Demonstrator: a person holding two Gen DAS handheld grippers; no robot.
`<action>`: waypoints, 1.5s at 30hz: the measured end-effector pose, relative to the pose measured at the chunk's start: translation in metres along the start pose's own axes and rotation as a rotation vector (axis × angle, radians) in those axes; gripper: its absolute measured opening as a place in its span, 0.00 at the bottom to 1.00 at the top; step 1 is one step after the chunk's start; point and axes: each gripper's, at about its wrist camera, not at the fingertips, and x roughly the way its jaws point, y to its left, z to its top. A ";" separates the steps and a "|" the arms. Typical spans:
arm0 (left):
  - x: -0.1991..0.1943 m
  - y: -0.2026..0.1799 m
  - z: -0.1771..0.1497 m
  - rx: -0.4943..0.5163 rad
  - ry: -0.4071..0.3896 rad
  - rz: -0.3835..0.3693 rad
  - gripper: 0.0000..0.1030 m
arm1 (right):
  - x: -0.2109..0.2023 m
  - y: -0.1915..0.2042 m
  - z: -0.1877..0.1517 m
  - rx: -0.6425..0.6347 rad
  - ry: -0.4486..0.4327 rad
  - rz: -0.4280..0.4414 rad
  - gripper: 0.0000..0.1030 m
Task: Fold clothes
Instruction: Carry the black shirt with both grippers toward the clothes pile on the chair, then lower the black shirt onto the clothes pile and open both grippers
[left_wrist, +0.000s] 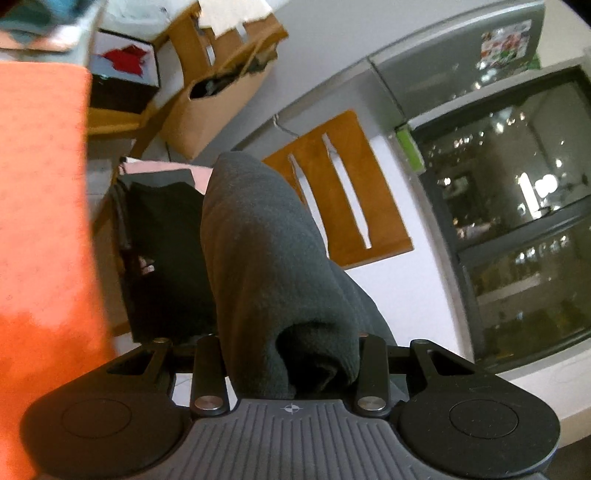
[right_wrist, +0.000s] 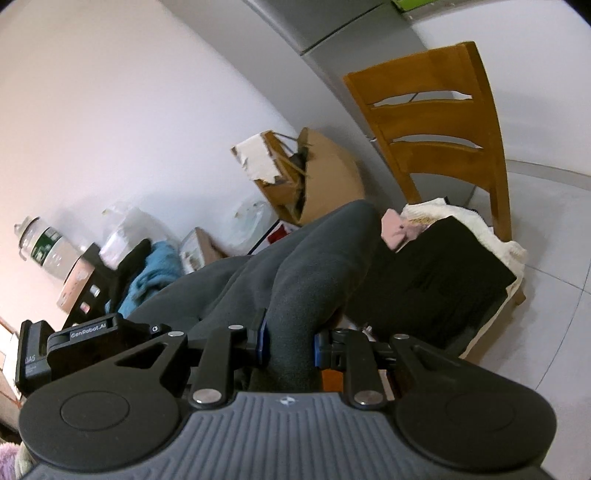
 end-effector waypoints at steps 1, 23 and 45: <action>0.018 -0.002 0.007 0.007 0.016 0.001 0.40 | 0.006 -0.010 0.006 0.008 -0.005 -0.003 0.24; 0.424 0.010 0.125 0.247 0.371 0.113 0.42 | 0.218 -0.265 0.052 0.428 -0.219 -0.257 0.24; 0.273 0.015 0.133 0.223 0.210 0.297 0.81 | 0.310 -0.257 0.027 0.295 0.199 -0.405 0.30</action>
